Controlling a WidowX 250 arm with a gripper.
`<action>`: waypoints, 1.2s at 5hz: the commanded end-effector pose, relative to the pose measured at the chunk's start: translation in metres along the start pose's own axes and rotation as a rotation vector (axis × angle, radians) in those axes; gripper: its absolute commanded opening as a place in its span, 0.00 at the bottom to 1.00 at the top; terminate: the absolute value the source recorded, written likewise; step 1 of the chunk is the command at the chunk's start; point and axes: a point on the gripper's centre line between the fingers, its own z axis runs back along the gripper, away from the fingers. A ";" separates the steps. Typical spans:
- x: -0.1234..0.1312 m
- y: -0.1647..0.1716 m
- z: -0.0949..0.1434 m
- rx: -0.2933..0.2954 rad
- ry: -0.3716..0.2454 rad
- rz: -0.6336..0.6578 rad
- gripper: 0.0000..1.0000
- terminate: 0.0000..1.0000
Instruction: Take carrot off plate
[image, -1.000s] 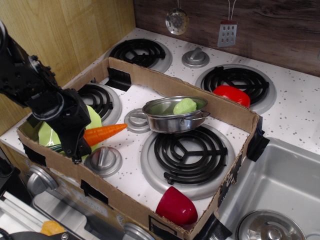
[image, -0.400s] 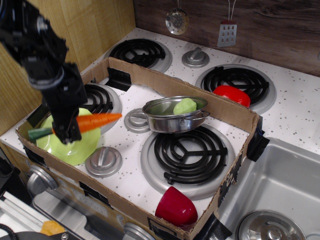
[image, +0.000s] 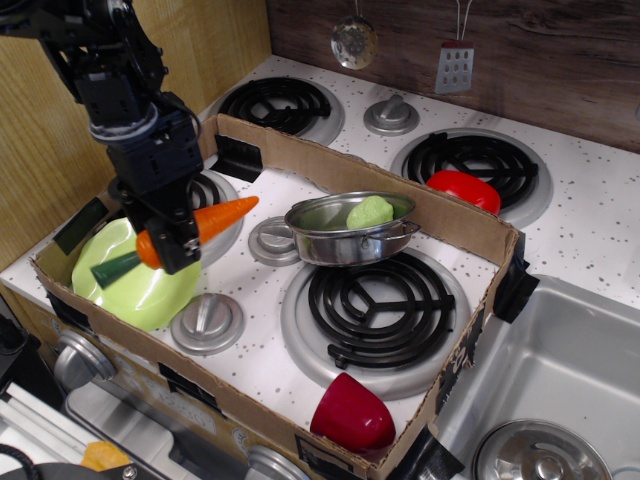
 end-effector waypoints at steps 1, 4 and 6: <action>0.000 -0.025 -0.013 0.047 -0.009 0.416 0.00 0.00; -0.003 -0.067 -0.017 0.138 0.092 0.871 0.00 0.00; 0.003 -0.068 -0.030 0.114 0.090 0.908 0.00 0.00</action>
